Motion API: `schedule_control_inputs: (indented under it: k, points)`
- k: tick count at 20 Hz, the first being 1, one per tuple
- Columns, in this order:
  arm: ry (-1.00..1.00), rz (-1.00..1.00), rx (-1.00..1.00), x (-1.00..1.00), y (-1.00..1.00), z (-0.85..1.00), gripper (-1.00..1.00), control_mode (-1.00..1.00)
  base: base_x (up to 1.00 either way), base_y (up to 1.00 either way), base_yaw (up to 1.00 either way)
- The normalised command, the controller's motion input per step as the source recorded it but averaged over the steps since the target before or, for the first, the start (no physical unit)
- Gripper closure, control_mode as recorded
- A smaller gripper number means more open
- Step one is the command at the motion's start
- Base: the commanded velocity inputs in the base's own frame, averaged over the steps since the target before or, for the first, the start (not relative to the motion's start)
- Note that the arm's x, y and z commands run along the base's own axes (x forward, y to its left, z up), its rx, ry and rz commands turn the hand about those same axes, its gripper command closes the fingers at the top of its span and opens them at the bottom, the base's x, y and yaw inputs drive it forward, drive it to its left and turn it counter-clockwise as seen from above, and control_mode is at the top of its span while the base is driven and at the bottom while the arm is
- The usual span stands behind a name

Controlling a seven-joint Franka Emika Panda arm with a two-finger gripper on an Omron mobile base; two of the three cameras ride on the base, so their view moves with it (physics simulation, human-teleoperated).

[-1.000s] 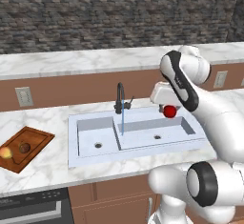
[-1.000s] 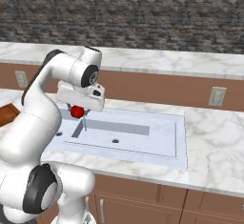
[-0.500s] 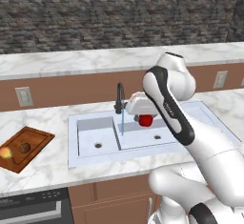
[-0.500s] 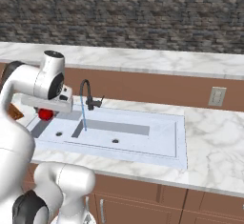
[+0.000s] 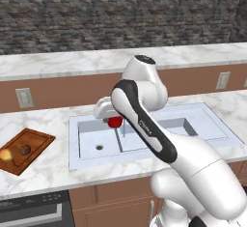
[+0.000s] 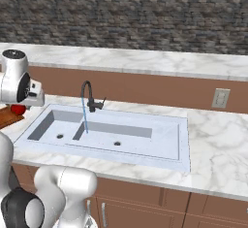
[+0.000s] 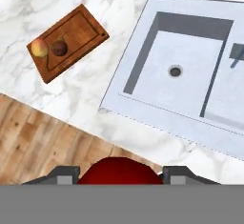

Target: Pick the mango, pear, apple from the sink and place them on the cutting board to airdry. Then turn off the sink faucet.

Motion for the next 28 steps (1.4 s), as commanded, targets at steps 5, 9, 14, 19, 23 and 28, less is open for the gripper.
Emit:
schedule_control_inputs:
  k: [5, 9, 14, 19, 23, 28]
  points:
    - [-0.16, 0.03, 0.00, 0.37, 0.84, 0.06, 1.00, -1.00, 0.00, 0.00, 0.00]
    - [-0.19, 0.02, 0.00, 0.23, 0.80, 0.00, 1.00, -1.00, 0.00, 0.00, 0.00]
    - [-0.18, 0.01, 0.00, 0.22, 0.64, 0.00, 1.00, -1.00, 0.00, 0.00, 0.00]
    - [-0.02, 0.01, 0.00, 0.00, 0.25, 0.00, 1.00, -1.00, 0.00, 0.00, 0.00]
    - [-0.05, 0.00, 0.04, 0.08, 0.16, 0.00, 1.00, -1.00, 0.00, 0.00, 0.00]
    - [-0.03, 0.00, 0.10, 0.20, 0.35, -0.02, 1.00, -1.00, 0.00, 0.00, 0.00]
